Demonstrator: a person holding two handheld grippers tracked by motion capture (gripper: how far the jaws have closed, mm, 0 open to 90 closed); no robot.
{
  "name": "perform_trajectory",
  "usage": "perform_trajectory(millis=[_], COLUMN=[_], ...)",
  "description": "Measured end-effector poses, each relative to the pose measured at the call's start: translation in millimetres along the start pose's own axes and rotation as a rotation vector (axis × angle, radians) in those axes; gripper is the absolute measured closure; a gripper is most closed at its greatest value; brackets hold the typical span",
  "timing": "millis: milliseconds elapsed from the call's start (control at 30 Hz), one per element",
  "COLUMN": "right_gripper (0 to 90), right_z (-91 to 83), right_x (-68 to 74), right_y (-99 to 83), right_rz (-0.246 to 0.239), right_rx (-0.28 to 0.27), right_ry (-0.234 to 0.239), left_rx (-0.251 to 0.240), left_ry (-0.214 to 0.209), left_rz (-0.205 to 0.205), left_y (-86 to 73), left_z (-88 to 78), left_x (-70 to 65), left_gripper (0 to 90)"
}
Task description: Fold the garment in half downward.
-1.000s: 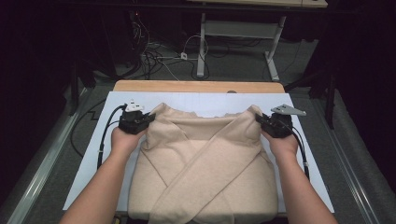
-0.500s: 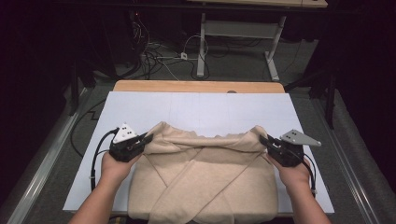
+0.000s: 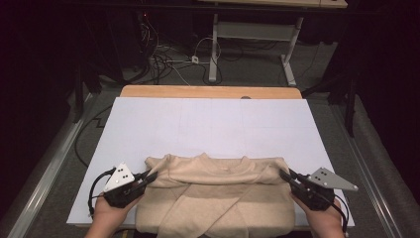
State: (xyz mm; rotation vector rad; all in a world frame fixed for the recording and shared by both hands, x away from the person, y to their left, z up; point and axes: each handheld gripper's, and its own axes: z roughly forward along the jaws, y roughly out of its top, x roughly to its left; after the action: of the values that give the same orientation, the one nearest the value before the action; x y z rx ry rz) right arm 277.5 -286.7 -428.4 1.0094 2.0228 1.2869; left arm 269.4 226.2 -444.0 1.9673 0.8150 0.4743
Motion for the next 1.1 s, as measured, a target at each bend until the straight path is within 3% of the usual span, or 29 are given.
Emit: perform_trajectory(millis=[233, 367, 533, 667, 833, 1000, 1100], right_gripper=[81.1, 80.9, 80.5, 80.2, 79.6, 79.5, 79.4], right_z=[-20.7, -29.6, -28.9, -24.1, -18.0, -14.5, -12.9], right_x=[17.2, 25.1, 29.5, 26.8, 22.8, 21.4, 20.4], right_y=[-21.8, -35.1, -50.9, -62.2, -70.0, -71.0, -70.5], right_rz=[0.012, 0.013, -0.010, 0.016, 0.063, 0.070, 0.073], right_rx=[0.007, 0.014, 0.056, 0.092, 0.110, 0.116, 0.117], right_ry=[0.013, 0.021, 0.026, 0.038, 0.051, 0.062, 0.069], left_rx=[0.031, 0.035, 0.102, 0.137, 0.135, 0.105, 0.097], left_ry=[-0.008, -0.023, -0.038, -0.038, -0.038, -0.071, -0.067], left_rz=[0.004, -0.007, -0.025, -0.012, -0.022, -0.062, -0.073], left_y=[-13.4, -26.5, -39.0, -43.5, -45.2, -50.7, -51.9], left_z=[-13.4, -16.0, -7.1, 0.5, 4.0, 5.8, 5.4], left_x=[-20.5, -22.6, -19.3, -19.1, -16.4, -10.6, -11.6], left_gripper=[79.3, 79.3, 79.3, 79.3, 79.3, 79.2, 79.2])
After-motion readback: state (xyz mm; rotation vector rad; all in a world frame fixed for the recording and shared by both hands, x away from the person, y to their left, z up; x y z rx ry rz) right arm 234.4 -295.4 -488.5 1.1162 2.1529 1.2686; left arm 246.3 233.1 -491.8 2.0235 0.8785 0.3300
